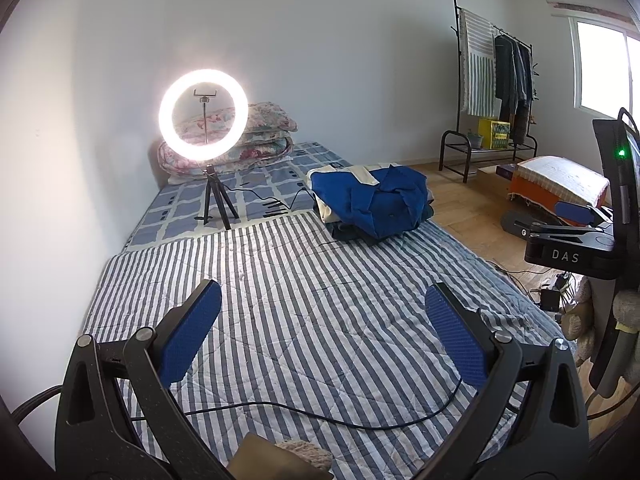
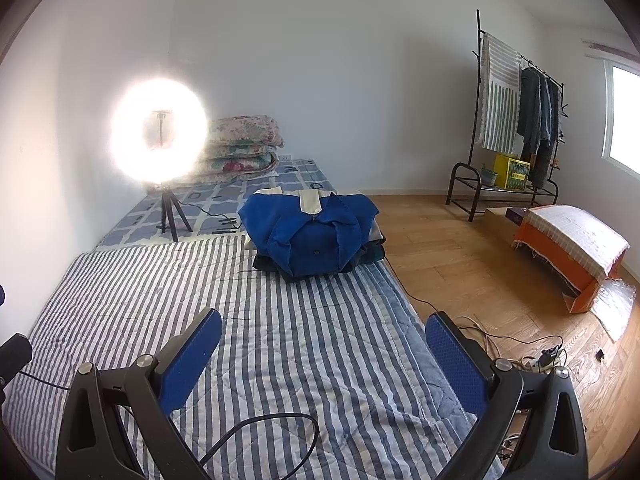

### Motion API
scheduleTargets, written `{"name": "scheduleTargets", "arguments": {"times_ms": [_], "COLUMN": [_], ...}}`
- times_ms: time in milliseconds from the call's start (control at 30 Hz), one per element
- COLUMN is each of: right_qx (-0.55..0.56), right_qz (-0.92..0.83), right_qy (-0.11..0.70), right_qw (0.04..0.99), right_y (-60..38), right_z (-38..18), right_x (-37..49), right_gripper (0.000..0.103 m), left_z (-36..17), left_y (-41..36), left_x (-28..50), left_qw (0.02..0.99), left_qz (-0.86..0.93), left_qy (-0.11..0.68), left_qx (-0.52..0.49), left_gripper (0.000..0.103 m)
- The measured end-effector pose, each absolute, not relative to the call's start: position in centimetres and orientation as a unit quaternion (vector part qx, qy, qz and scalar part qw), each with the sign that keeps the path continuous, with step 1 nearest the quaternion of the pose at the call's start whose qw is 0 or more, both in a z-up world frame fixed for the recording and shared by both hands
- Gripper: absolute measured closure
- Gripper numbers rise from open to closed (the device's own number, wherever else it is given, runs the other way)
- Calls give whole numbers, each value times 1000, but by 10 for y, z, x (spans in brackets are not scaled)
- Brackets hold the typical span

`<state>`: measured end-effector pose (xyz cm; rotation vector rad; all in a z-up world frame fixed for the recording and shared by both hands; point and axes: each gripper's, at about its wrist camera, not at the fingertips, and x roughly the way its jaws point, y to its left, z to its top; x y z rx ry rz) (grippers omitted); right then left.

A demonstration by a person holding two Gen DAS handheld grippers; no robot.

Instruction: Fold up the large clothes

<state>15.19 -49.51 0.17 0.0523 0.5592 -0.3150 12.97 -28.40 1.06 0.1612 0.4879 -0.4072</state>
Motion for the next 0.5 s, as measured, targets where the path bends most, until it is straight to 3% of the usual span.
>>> {"name": "scheduleTargets", "arguments": {"times_ms": [500], "right_qx": [28], "right_qz": [-156], "right_qy": [276], "right_qw": [948], "right_y": [-496], "right_z": [0], "right_x": [152], "right_gripper": [0], "left_z": [12], "left_y": [-288], "left_x": [127], "left_qw": [946], "left_qz": [-202], "left_qy": [239], "left_qx": [80], "left_gripper": [0]}}
